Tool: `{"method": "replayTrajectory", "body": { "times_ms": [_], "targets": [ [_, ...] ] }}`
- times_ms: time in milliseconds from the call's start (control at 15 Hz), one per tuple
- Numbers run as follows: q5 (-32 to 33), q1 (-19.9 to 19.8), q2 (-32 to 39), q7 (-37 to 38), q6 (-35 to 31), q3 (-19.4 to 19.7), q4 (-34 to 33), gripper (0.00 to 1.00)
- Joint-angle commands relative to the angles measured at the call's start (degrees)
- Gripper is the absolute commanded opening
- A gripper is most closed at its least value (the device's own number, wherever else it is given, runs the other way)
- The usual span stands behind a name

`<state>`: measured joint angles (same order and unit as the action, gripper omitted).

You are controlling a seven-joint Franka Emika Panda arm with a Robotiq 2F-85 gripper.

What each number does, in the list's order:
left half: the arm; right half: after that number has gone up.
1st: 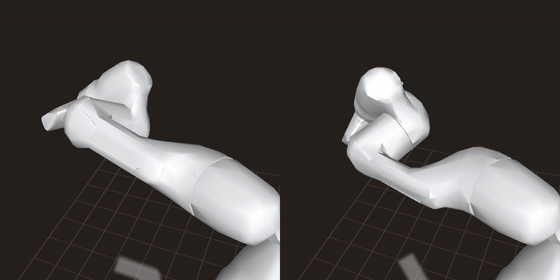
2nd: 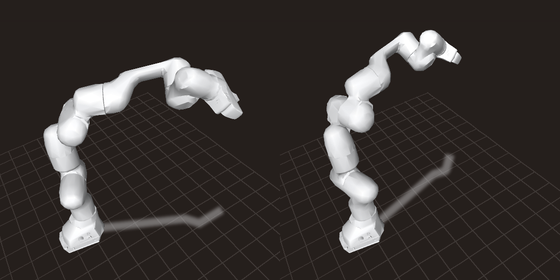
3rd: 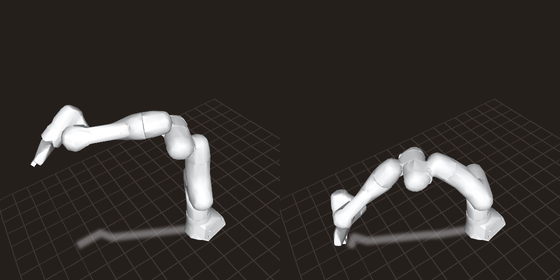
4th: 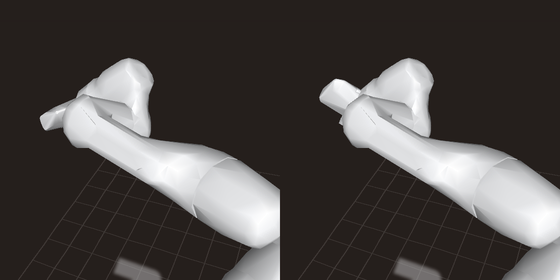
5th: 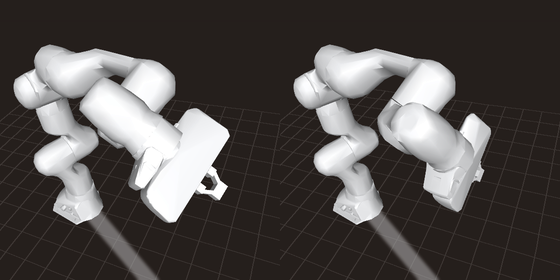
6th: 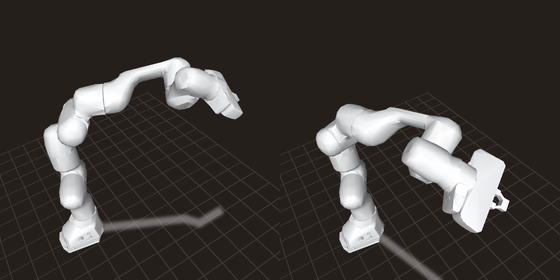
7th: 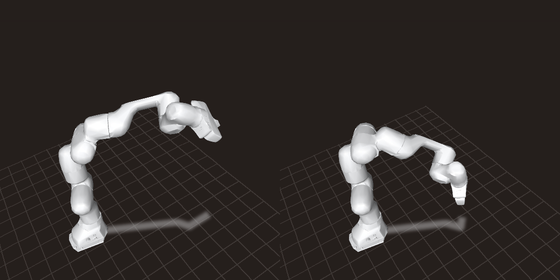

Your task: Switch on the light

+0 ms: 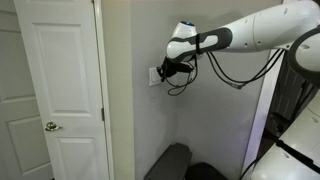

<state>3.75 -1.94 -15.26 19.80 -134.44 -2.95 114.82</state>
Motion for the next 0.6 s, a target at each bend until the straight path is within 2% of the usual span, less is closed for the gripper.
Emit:
{"method": "replayTrajectory", "body": {
  "times_ms": [0,267,533],
  "targets": [
    [-6.41,1.21,-8.13,-6.41,5.94,2.57,7.28,0.00],
    [-10.84,1.23,-13.14,-9.71,10.90,4.72,12.65,0.00],
    [-12.97,0.65,-15.03,-9.71,12.16,5.93,16.11,0.00]
  ]
}}
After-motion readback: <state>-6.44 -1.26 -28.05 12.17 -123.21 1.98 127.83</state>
